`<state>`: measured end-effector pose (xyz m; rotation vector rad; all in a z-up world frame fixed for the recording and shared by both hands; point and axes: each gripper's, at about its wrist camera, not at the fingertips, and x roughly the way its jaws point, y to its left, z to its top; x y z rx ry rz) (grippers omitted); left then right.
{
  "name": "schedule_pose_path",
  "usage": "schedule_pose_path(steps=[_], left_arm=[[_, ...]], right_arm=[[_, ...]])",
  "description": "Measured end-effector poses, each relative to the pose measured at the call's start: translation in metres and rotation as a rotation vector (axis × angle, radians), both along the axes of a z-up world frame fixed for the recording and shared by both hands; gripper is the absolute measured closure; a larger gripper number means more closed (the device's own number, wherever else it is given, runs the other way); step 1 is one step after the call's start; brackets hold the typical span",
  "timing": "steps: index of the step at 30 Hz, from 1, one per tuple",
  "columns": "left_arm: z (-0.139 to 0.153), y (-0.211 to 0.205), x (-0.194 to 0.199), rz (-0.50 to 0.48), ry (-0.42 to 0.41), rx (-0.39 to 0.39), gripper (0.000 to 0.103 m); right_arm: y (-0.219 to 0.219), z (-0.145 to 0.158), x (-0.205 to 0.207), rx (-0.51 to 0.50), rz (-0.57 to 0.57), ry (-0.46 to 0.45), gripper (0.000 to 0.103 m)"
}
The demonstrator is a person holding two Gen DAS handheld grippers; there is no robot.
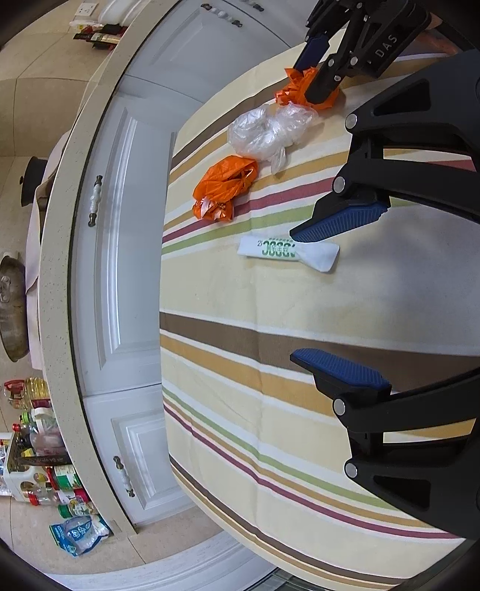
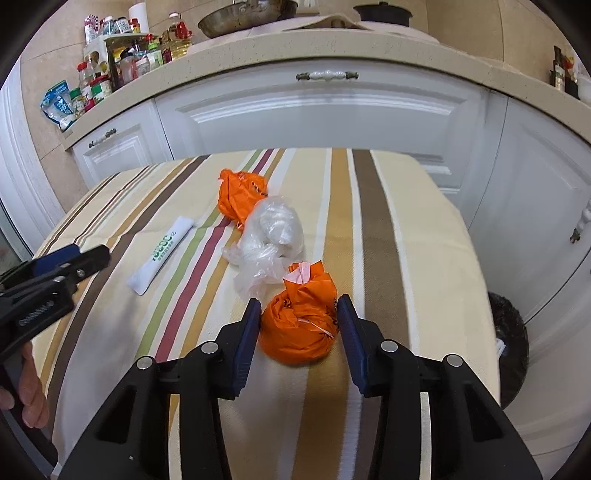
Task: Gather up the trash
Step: 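Return the right tool to the table and grasp the tied orange bag, then grasp the white-green tube with the left tool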
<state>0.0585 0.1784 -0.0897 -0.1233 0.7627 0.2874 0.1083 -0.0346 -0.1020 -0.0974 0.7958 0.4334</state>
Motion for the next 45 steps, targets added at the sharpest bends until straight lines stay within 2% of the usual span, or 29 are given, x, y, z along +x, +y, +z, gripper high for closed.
schedule_pose_path(steps=[9,13,17,21,25,28,33,36,38,39,40,42,45], left_arm=[[-0.015,-0.015,0.020,-0.035,0.037,-0.008,0.045],[-0.022,-0.016,0.025,-0.042,0.059,-0.021,0.057],[-0.027,-0.017,0.028,-0.044,0.074,-0.022,0.063],[-0.033,-0.018,0.030,-0.056,0.092,-0.029,0.083],[-0.037,-0.018,0.031,-0.069,0.106,-0.040,0.098],[-0.037,-0.018,0.031,-0.077,0.102,-0.042,0.103],[-0.033,-0.020,0.027,-0.091,0.090,-0.043,0.103],[-0.033,-0.016,0.025,-0.080,0.100,-0.091,0.099],[-0.032,-0.010,0.025,-0.051,0.100,-0.131,0.079],[-0.032,-0.008,0.025,-0.033,0.095,-0.142,0.065],[-0.031,-0.006,0.025,-0.022,0.089,-0.145,0.058],[-0.029,-0.007,0.027,-0.013,0.082,-0.136,0.055],[-0.027,-0.010,0.033,-0.014,0.081,-0.136,0.045]], right_arm=[[-0.032,0.009,0.001,0.015,-0.053,-0.047,0.060],[-0.045,0.009,0.005,0.022,-0.078,-0.048,0.060],[-0.053,0.009,0.008,0.026,-0.094,-0.048,0.060],[-0.056,0.009,0.008,0.028,-0.100,-0.050,0.060],[-0.056,0.008,0.008,0.027,-0.101,-0.048,0.060],[-0.055,0.008,0.008,0.026,-0.101,-0.050,0.060],[-0.055,0.008,0.008,0.024,-0.098,-0.051,0.060],[-0.055,0.009,0.007,0.027,-0.098,-0.054,0.060],[-0.055,0.010,0.007,0.028,-0.096,-0.057,0.060],[-0.055,0.010,0.007,0.028,-0.096,-0.057,0.060],[-0.056,0.010,0.007,0.030,-0.096,-0.057,0.060],[-0.057,0.010,0.007,0.033,-0.095,-0.057,0.060],[-0.059,0.011,0.009,0.039,-0.096,-0.057,0.060]])
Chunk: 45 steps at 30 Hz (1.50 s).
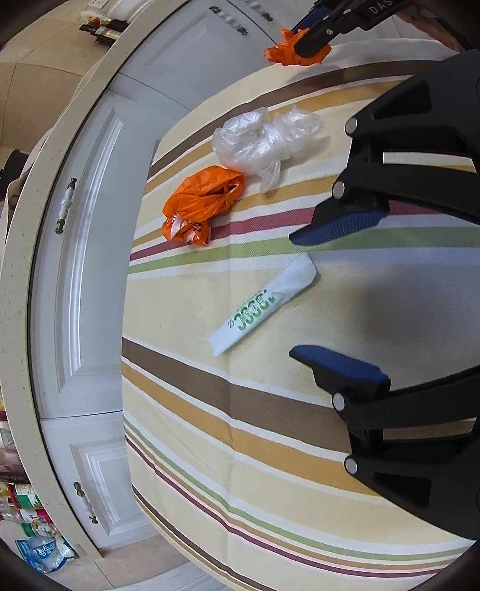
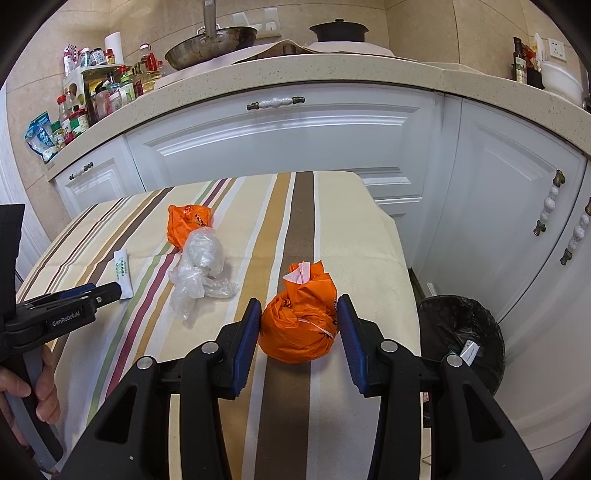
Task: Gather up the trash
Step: 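Grasp the white-green tube with the left tool, then carry the orange bag and white-green tube over the bin and open both tools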
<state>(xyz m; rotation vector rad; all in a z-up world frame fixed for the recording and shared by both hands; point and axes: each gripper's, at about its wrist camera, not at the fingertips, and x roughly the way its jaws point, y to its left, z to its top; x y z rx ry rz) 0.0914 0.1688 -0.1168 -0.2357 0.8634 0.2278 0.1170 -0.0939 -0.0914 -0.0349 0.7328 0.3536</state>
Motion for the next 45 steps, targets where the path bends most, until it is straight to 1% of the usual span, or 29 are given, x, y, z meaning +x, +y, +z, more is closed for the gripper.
schedule_pose_path(steps=[2,4,8,9,10,11,12,13,15,17,19,22,27,32,45], left_arm=[[0.001,-0.002,0.004,0.001,-0.001,-0.005,0.043],[-0.001,-0.004,0.011,0.008,0.003,0.006,0.043],[-0.008,-0.005,0.021,0.022,0.032,0.012,0.043],[-0.010,-0.004,0.023,0.027,0.039,0.017,0.048],[-0.012,-0.004,0.023,0.028,0.044,0.019,0.058],[-0.012,-0.003,0.021,0.033,0.033,0.036,0.062],[-0.013,-0.002,0.020,0.030,0.032,0.040,0.073],[-0.013,-0.001,0.019,0.028,0.032,0.048,0.080],[-0.014,0.003,0.015,0.022,0.027,0.050,0.081],[-0.012,0.005,0.011,0.017,0.017,0.058,0.085],[-0.010,0.006,0.008,0.008,0.016,0.069,0.091],[-0.009,0.007,0.003,-0.008,0.012,0.067,0.093],[-0.005,0.004,-0.004,-0.021,0.004,0.086,0.093],[0.002,-0.001,-0.011,-0.030,-0.018,0.120,0.093],[0.024,-0.012,-0.029,-0.047,-0.068,0.159,0.093]], right_arm=[[-0.002,0.000,0.001,0.005,-0.001,0.001,0.060],[-0.004,-0.001,0.003,0.011,-0.002,0.006,0.060],[-0.008,-0.002,0.004,0.020,-0.005,0.010,0.060],[-0.009,-0.002,0.004,0.022,-0.007,0.010,0.060],[-0.010,-0.002,0.005,0.023,-0.008,0.012,0.060],[-0.010,-0.002,0.005,0.025,-0.010,0.012,0.060],[-0.011,-0.002,0.005,0.026,-0.011,0.012,0.060],[-0.012,-0.002,0.006,0.027,-0.012,0.013,0.060],[-0.012,-0.003,0.006,0.027,-0.012,0.015,0.060],[-0.012,-0.004,0.006,0.028,-0.013,0.017,0.060],[-0.012,-0.004,0.006,0.027,-0.012,0.018,0.060],[-0.012,-0.003,0.005,0.026,-0.013,0.013,0.060],[-0.010,-0.003,0.004,0.018,-0.009,0.009,0.060],[-0.006,-0.002,0.001,0.010,-0.003,0.000,0.060],[-0.007,0.010,-0.011,0.000,-0.010,-0.048,0.060]])
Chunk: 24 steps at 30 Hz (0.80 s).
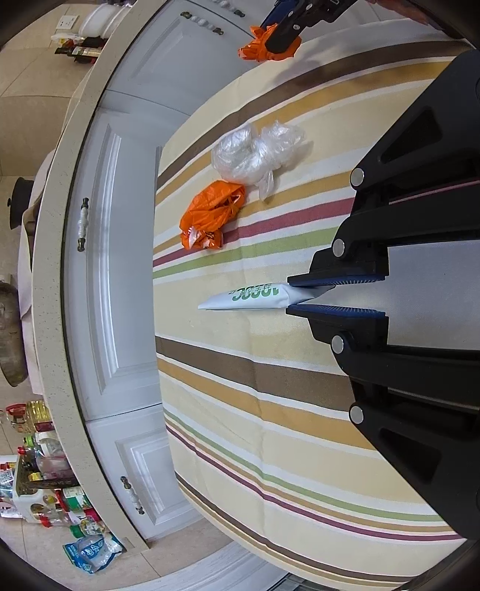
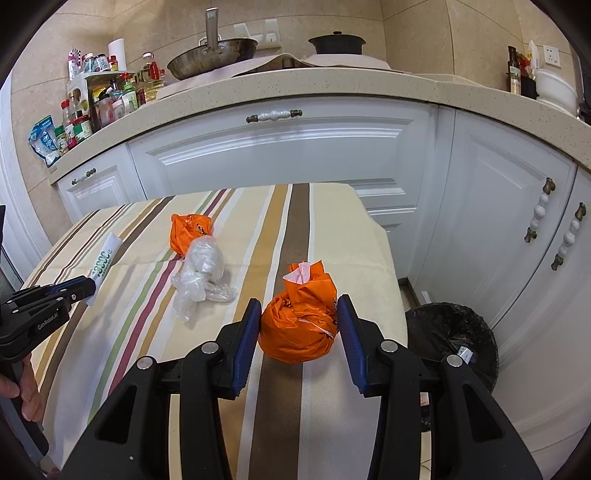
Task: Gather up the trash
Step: 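Carry the orange bag and white-green tube over the bin and open both tools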
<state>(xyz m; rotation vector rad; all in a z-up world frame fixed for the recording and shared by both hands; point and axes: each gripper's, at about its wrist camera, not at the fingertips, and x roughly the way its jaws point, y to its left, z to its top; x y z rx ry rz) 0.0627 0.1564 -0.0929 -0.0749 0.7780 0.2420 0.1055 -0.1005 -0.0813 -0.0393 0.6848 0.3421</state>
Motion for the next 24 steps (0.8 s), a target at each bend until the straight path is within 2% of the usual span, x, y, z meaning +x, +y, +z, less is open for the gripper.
schedule_pose_path(steps=[11,24], left_arm=[[0.022,-0.036,-0.008,-0.070,-0.054,0.011,0.093],[0.046,-0.127,0.000,-0.272,-0.116,0.000,0.093]], right_arm=[[-0.016,0.012,-0.011,-0.004,-0.046,-0.035,0.060],[-0.071,0.022,-0.025,-0.034,-0.179,-0.083,0.060]])
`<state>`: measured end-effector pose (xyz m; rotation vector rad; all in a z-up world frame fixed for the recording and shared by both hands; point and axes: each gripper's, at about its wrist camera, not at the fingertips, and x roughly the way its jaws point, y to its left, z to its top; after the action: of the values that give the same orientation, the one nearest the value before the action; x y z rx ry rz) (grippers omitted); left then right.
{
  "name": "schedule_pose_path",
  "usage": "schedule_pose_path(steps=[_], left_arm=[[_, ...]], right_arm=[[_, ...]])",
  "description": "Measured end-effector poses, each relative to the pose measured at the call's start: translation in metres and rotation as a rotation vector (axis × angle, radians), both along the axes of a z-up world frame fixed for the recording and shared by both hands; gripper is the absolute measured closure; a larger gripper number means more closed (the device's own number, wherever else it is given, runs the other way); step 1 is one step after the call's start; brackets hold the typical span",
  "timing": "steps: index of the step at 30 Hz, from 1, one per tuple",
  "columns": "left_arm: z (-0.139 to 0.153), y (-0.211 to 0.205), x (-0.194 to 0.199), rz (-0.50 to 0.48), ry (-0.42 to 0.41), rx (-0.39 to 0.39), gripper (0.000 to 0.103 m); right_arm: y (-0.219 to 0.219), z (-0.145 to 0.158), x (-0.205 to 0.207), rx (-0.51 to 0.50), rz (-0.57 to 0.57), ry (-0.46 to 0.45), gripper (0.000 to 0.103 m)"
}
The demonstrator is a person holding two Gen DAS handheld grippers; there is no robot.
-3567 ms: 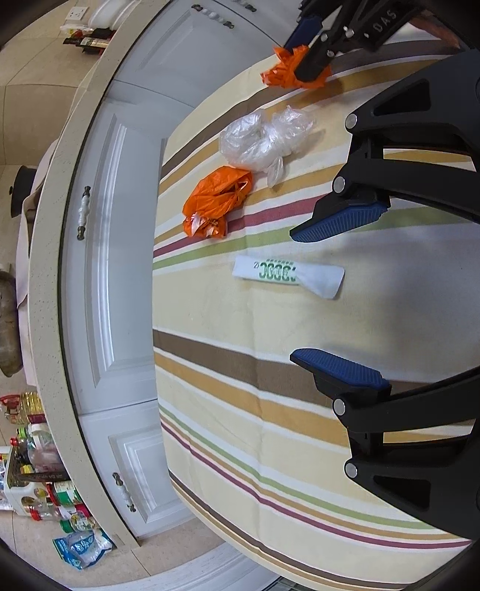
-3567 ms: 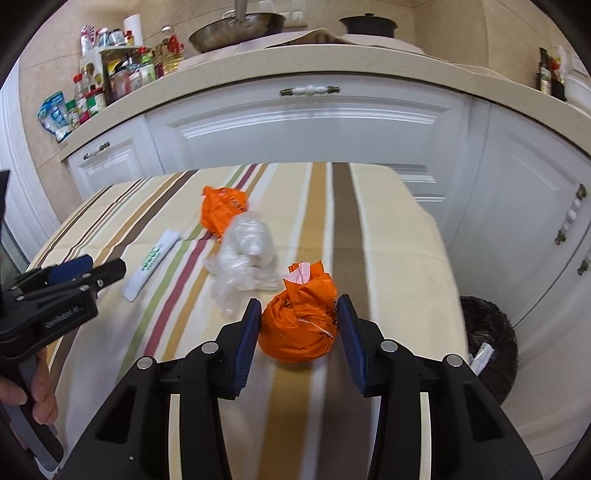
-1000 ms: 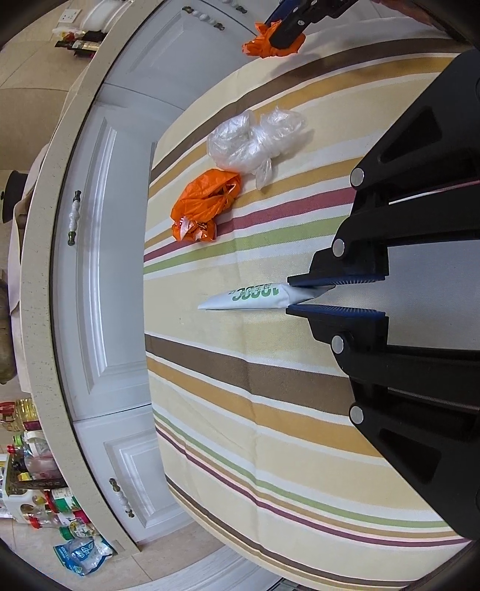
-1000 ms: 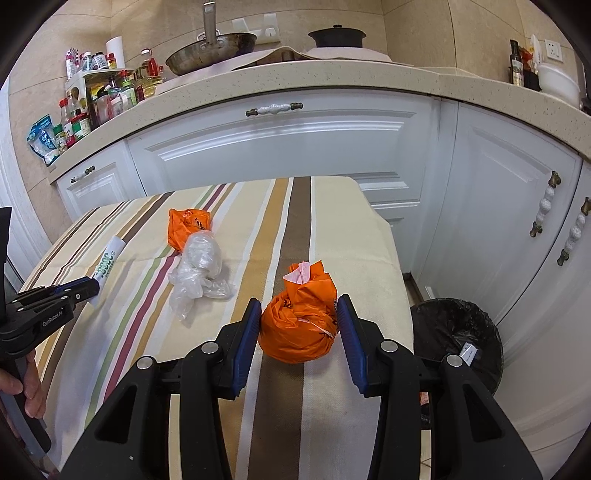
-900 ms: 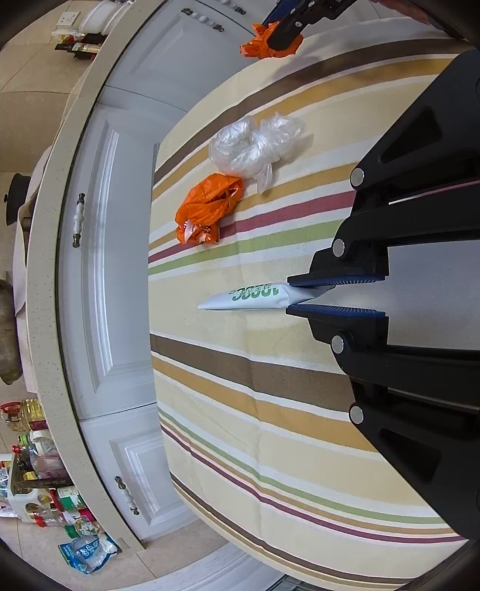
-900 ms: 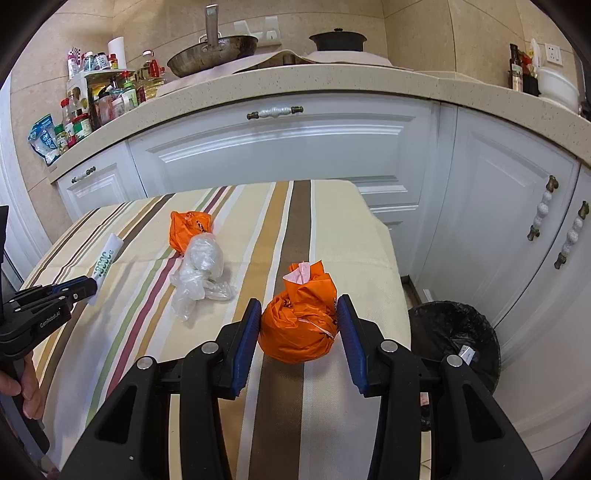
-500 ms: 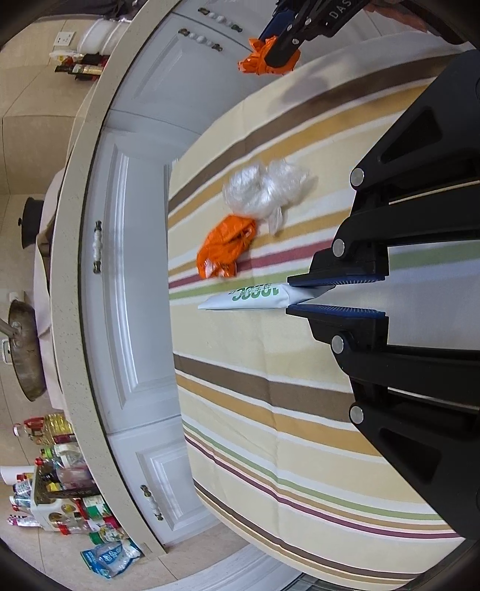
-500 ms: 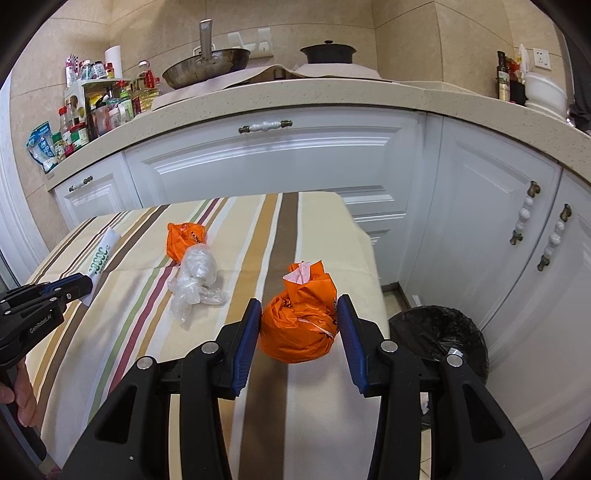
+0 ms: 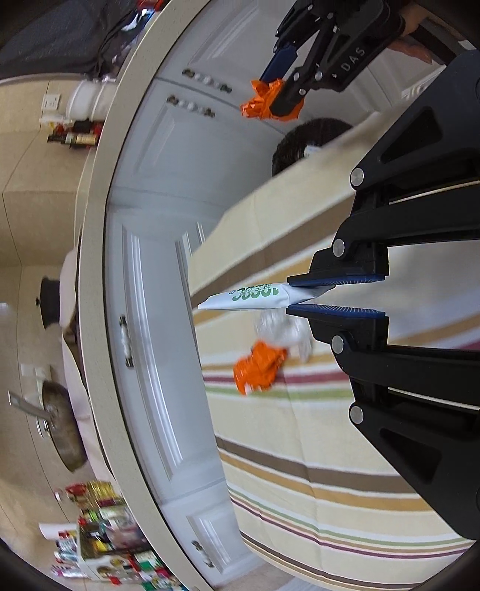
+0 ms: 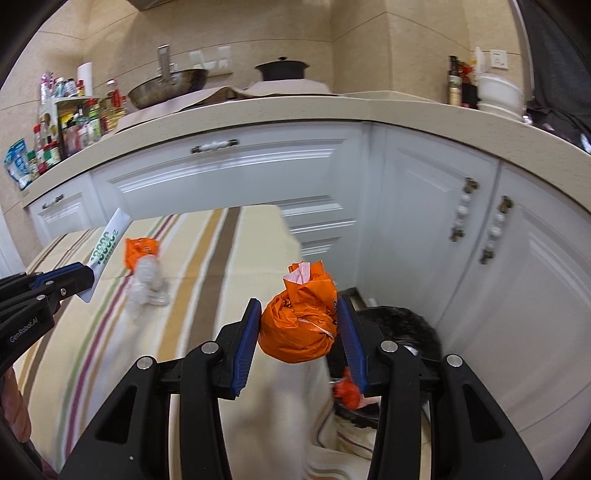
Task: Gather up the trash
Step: 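Carry the orange bag and white-green tube over the bin and open both tools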
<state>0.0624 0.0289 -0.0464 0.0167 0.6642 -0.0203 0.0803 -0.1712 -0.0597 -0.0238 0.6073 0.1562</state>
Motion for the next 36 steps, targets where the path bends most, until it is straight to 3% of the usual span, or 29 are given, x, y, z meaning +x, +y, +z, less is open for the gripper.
schedule_pose_path(steps=[15,36], left_arm=[[-0.007,-0.122,0.031,-0.223,-0.004,0.034,0.093],[-0.050,-0.198,0.108,-0.243,0.066,0.056,0.093]], right_arm=[[-0.088,-0.009,0.007,-0.007,-0.177,-0.012,0.060],[-0.143,-0.045,0.060,0.008,-0.242,0.018,0.060]])
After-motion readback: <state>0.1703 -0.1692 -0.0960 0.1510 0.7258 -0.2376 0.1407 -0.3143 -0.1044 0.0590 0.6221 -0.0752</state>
